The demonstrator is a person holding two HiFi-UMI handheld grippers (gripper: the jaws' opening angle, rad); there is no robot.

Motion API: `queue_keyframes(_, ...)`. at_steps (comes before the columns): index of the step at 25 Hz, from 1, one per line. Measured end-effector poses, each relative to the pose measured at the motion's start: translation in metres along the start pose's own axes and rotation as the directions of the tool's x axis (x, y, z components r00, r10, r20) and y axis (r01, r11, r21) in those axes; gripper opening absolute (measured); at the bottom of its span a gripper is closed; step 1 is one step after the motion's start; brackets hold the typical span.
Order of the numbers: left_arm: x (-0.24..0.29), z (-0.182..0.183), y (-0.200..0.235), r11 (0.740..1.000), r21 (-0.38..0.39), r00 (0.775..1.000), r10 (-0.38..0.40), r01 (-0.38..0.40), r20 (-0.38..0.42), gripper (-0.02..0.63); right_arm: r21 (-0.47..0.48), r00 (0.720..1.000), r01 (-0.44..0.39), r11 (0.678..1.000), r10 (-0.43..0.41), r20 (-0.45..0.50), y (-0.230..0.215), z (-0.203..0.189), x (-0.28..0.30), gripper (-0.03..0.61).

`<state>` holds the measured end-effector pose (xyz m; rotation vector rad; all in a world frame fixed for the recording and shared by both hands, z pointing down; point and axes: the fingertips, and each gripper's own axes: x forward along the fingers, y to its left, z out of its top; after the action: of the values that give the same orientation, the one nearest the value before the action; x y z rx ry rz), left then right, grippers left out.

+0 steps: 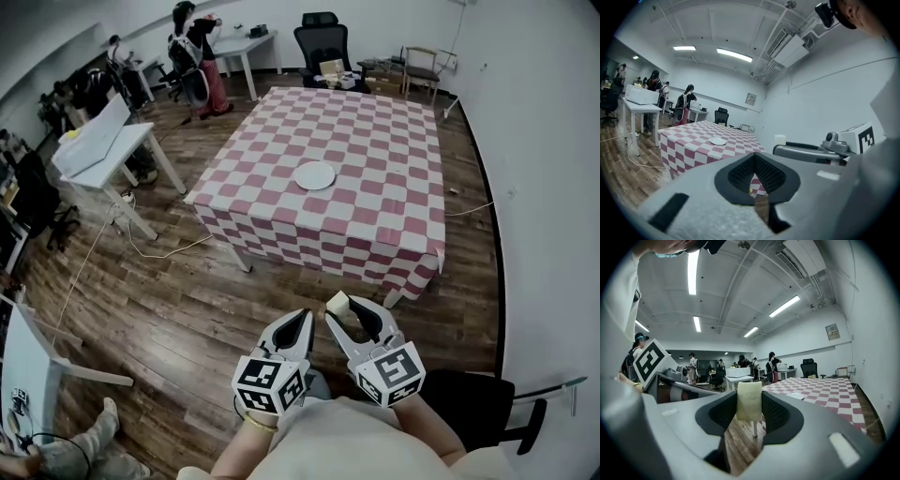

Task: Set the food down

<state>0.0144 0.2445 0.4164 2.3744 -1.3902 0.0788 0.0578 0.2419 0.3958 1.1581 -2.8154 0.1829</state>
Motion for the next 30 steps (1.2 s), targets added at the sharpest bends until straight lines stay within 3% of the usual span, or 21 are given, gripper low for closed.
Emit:
queue_keyframes(14,0.054,0.050,0.065,0.999,-0.033,0.999,-0.019,0.020,0.029,0.006,-0.008,0.999,0.033,0.999,-0.033,-0.006,-0.042,0.029,0.082,0.166)
queue_keyframes(30,0.085,0.083,0.148,0.996,-0.039,0.997,-0.078,0.078,-0.001,0.006,0.002,0.997,0.081,0.997,-0.081,-0.010,-0.051,0.046,0.173,0.166)
